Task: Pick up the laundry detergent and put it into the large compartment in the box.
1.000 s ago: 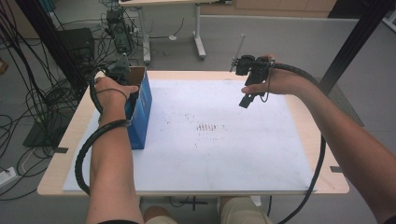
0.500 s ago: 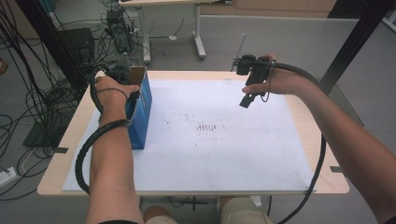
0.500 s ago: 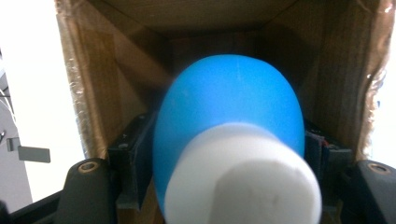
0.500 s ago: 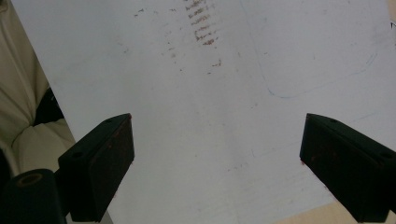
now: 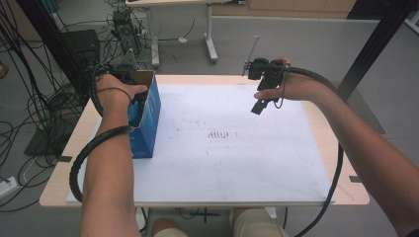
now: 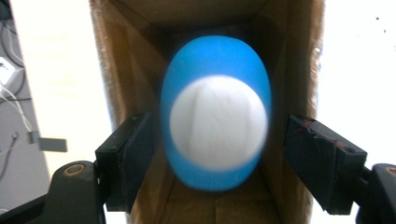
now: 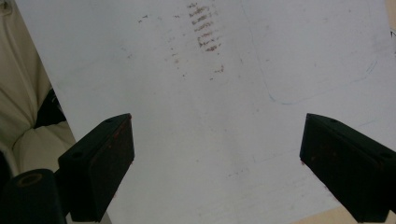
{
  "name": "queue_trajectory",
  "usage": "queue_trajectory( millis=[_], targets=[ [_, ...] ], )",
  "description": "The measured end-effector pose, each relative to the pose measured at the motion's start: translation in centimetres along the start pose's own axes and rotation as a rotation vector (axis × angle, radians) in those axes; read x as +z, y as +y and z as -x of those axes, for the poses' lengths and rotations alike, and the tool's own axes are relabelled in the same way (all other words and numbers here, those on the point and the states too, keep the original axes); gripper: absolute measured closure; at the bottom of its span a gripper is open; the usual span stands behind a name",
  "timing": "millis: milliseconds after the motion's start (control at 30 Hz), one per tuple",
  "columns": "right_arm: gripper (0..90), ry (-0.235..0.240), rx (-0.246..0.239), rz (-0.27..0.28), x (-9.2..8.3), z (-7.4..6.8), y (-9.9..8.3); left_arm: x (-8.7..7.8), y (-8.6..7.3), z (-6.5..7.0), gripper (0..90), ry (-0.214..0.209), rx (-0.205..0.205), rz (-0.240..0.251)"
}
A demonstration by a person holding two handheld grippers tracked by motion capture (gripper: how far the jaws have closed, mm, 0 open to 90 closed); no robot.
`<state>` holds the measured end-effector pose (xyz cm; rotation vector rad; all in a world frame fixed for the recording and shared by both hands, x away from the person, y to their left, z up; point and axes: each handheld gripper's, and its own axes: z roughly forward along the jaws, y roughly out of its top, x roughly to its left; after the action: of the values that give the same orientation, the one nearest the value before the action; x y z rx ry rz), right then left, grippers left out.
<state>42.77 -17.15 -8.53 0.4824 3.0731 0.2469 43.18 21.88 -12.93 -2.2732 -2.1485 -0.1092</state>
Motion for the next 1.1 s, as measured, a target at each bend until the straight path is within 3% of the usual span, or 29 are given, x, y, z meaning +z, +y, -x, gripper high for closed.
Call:
queue_trajectory(
  millis=[300,533,567,633,800,900,933,1033,1100],
  targets=[
    [9.0,0.003,0.009,0.009,0.1,0.4,-0.2,-4.1,-0.9,0.3,18.2,0.019,0.064,0.028],
    [8.3,0.003,0.026,0.018,0.3,0.9,-0.1,-7.4,-1.2,2.6,16.8,0.005,0.207,0.098],
    [8.3,0.002,0.029,0.014,0.3,0.9,0.0,-7.8,-1.1,3.2,16.1,0.006,0.259,0.097],
    [8.3,0.005,0.031,0.019,0.4,1.0,0.1,-8.2,-1.0,4.4,15.2,0.004,0.311,0.103],
    [8.3,0.007,0.047,0.012,0.5,1.3,0.1,-8.7,-0.6,6.8,15.0,-0.010,0.497,0.126],
    [8.1,0.007,0.056,0.010,0.5,1.6,0.0,-8.6,-0.6,8.1,15.0,-0.025,0.587,0.140],
    [7.9,0.007,0.062,0.009,0.5,1.6,0.0,-8.6,-0.6,9.0,15.1,-0.010,0.655,0.141],
    [7.9,0.007,0.064,-0.001,0.7,2.1,-0.1,-8.2,-0.2,10.3,14.4,-0.038,0.770,0.134],
    [7.8,0.009,0.068,-0.003,0.8,2.5,-0.2,-8.1,0.0,11.4,14.5,-0.035,0.834,0.126]
  ],
)
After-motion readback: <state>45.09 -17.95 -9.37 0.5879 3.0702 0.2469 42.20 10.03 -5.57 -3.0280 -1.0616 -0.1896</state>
